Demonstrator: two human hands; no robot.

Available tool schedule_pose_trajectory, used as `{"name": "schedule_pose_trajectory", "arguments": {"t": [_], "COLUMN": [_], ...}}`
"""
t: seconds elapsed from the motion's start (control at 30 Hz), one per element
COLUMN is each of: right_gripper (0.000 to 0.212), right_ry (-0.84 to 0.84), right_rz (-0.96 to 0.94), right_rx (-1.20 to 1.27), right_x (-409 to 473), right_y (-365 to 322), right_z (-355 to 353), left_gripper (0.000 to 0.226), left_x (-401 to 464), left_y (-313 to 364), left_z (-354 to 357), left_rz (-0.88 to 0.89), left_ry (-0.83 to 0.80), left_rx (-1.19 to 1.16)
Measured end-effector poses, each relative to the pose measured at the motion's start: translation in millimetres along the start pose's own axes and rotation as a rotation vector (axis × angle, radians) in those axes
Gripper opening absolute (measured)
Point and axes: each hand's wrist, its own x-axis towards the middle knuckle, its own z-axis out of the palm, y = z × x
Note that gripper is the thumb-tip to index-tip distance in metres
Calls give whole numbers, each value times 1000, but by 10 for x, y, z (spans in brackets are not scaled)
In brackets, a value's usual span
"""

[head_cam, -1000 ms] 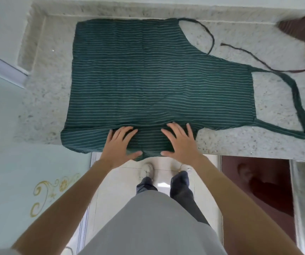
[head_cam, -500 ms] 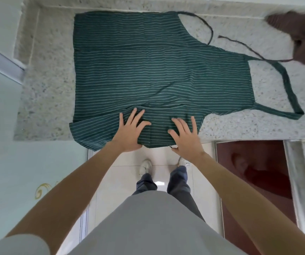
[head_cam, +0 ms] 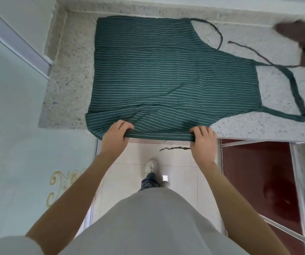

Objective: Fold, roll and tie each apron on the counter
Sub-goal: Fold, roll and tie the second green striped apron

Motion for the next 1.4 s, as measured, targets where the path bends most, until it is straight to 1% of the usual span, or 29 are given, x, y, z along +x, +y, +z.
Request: {"name": "schedule_pose_trajectory", "arguments": {"t": [0.07, 0.17, 0.2, 0.27, 0.33, 0.4, 0.5, 0.6, 0.67, 0.7, 0.77, 0.87, 0.97, 1.03, 1.2, 1.33, 1.4], "right_gripper": [34, 36, 33, 22, 14, 13, 12, 24, 21, 18, 19, 22, 24, 27, 28, 27, 27], "right_ry": [-62, -246, -284, -297, -297, -289, -263, -197, -94, -38, 34, 89, 91, 70, 60, 82, 54], "right_rz": [-2, -86, -105, -138, -174, -152, -2, 44, 81, 100, 116, 114, 104, 122, 168, 200, 231], "right_rx": [97, 210, 221, 237, 272, 353, 481, 542, 572, 579, 562, 533, 518, 503, 408, 372, 349], "right_x": [-40, -147, -184, -260, -313, -365, -396, -360, -279, -195, 4, 476, 993, 1340, 2269, 2917, 3241], "right_y": [147, 320, 364, 439, 493, 506, 470, 450, 422, 396, 333, 274, 232, 208, 147, 40, -24], "right_z": [-117, -212, -243, -310, -393, -509, -638, -690, -749, -791, -877, -951, -941, -914, -838, -773, -688], "left_gripper": [38, 36, 33, 29, 27, 23, 19, 16, 21, 26, 31, 32, 21, 16, 19, 20, 20], "left_x": [-129, -310, -363, -472, -565, -639, -681, -658, -594, -517, -301, 201, 684, 1008, 1926, 2584, 2903], "left_y": [-23, -73, -97, -141, -161, -142, -91, 14, 97, 123, 147, 107, 47, 22, -101, -252, -377], "left_z": [-37, -61, -78, -102, -160, -222, -341, -477, -570, -629, -711, -817, -909, -979, -1158, -1270, -1259], "left_rz": [-62, -137, -169, -203, -204, -198, -209, -186, -104, -59, -13, 14, 30, 14, 17, 45, 40], "left_ry": [-1, 12, 10, -7, -28, -49, -42, 55, 157, 201, 254, 317, 361, 347, 277, 294, 285], "left_rx": [-44, -20, 0, 21, -8, -25, 10, 32, -43, -71, -78, 7, 80, 102, 187, 226, 207]}}
